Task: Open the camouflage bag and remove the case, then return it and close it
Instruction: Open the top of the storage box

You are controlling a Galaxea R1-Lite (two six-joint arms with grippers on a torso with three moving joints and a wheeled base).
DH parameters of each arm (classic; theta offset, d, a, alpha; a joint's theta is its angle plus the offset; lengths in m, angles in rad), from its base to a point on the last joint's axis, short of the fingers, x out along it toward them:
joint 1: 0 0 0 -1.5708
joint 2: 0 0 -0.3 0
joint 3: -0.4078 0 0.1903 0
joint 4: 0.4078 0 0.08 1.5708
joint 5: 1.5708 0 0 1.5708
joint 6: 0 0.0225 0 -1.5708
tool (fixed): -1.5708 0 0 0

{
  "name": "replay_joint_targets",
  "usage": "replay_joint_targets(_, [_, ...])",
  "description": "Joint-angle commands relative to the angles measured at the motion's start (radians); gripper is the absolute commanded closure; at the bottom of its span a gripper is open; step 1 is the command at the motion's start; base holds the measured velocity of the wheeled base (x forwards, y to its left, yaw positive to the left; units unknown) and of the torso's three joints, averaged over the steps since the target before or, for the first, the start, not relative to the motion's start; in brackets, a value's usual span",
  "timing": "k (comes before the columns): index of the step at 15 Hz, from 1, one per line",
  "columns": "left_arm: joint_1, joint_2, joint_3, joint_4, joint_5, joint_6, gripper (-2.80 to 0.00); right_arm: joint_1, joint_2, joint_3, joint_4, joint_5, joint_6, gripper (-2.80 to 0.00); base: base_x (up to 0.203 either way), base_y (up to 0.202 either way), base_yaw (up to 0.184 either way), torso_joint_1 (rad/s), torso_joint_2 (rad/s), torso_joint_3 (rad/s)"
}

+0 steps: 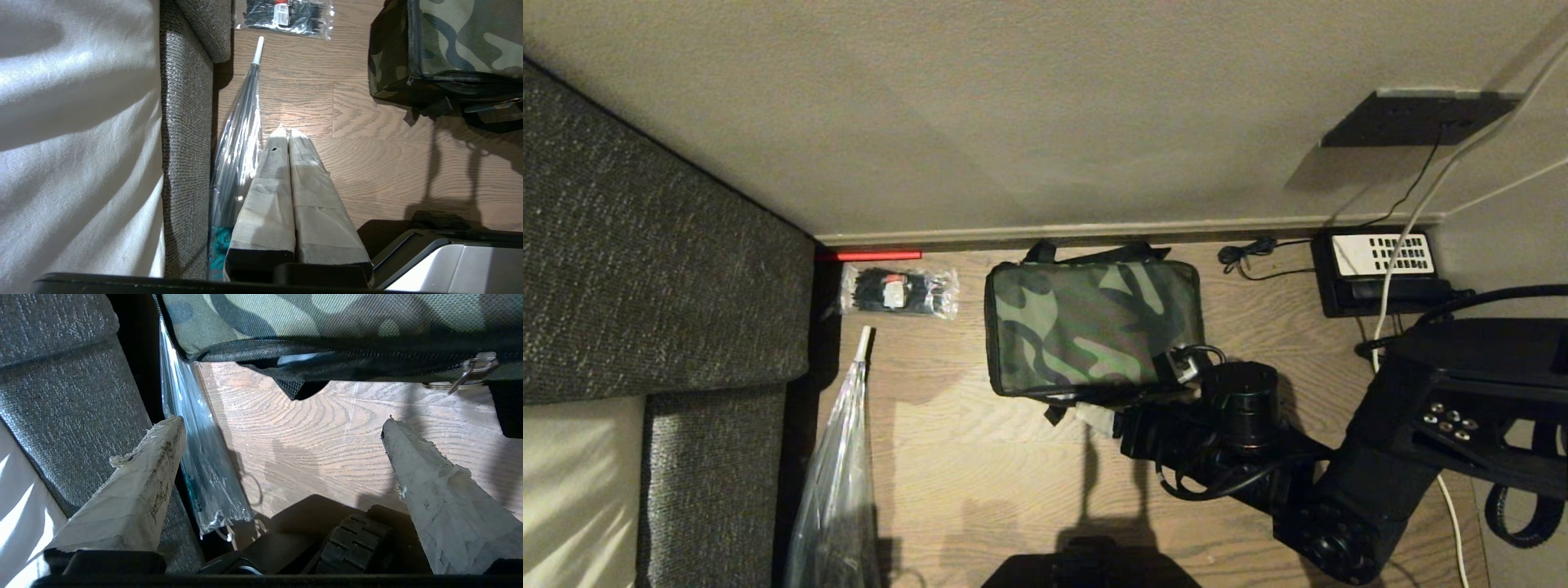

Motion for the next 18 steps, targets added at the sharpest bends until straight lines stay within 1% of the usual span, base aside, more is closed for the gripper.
replay_joint_targets(1, [0.000,0.000,0.003,0.000,0.000,0.000,0.00,0.007,0.013,-0.006,-0.012,-0.001,-0.003,-2.80,0.000,0.000,0.000,0.000,0.00,0.000])
replay_joint_targets(2, [0.000,-0.002,0.003,0.000,0.000,0.000,0.00,0.008,0.029,-0.006,-0.029,-0.003,-0.014,-2.80,0.000,0.000,0.000,0.000,0.00,0.000])
replay_joint_targets(9, [0.000,-0.001,0.003,0.000,0.000,0.000,0.00,0.006,0.031,-0.005,-0.032,-0.003,-0.021,-2.80,0.000,0.000,0.000,0.000,0.00,0.000])
replay_joint_targets(10, [0.000,0.000,0.003,0.000,0.000,0.000,0.00,-0.021,0.056,-0.003,-0.035,-0.004,-0.080,-2.80,0.000,0.000,0.000,0.000,0.00,0.000])
replay_joint_targets(11, [0.000,0.000,0.003,0.000,0.000,0.000,0.00,-0.056,0.107,0.000,-0.039,-0.004,-0.165,-2.80,0.000,0.000,0.000,0.000,0.00,0.000])
replay_joint_targets(12, [0.000,0.000,0.003,0.000,0.000,0.000,0.00,-0.084,0.133,0.002,-0.042,-0.005,-0.220,-2.80,0.000,0.000,0.000,0.000,0.00,0.000])
replay_joint_targets(13, [0.000,0.000,0.003,0.000,0.000,0.000,0.00,-0.099,0.146,0.000,-0.043,-0.006,-0.241,-2.80,0.000,0.000,0.000,0.000,0.00,0.000])
replay_joint_targets(18, [0.000,-0.001,0.003,0.000,0.000,0.000,0.00,-0.099,0.146,0.000,-0.043,-0.007,-0.242,-2.80,0.000,0.000,0.000,0.000,0.00,0.000])
